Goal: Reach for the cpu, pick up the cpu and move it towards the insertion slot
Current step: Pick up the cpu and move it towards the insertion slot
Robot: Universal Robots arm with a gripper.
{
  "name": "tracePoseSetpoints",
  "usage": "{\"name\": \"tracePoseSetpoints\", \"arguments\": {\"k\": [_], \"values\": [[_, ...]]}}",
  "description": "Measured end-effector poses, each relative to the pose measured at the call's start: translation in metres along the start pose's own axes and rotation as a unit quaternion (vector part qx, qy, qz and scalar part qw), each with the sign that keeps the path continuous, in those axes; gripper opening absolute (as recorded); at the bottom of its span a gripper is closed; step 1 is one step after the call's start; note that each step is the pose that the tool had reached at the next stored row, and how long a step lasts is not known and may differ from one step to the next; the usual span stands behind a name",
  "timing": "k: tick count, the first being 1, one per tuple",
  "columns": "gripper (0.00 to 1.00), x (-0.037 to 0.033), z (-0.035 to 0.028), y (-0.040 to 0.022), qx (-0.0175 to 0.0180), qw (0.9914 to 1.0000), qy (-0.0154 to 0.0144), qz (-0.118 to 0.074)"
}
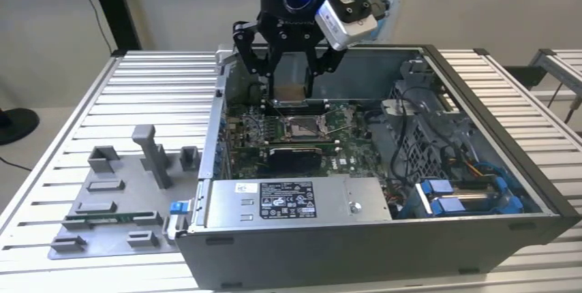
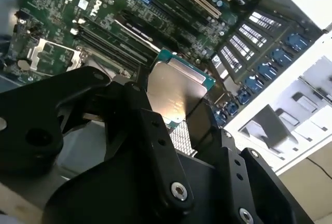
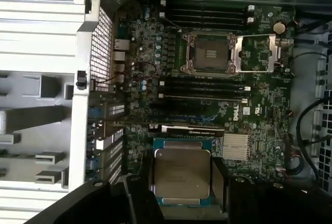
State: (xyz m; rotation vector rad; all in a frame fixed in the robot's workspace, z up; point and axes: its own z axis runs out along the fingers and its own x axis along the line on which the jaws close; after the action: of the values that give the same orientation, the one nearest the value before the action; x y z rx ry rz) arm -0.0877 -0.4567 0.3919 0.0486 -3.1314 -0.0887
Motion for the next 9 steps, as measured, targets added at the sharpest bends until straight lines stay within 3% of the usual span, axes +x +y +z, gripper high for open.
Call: {"name": "tracePoseSetpoints", "arguments": {"k": [9], "values": [[0.00,-0.0331,-0.0001,-0.0007,0.0000,1.00000,0.0000,0.000]]}}
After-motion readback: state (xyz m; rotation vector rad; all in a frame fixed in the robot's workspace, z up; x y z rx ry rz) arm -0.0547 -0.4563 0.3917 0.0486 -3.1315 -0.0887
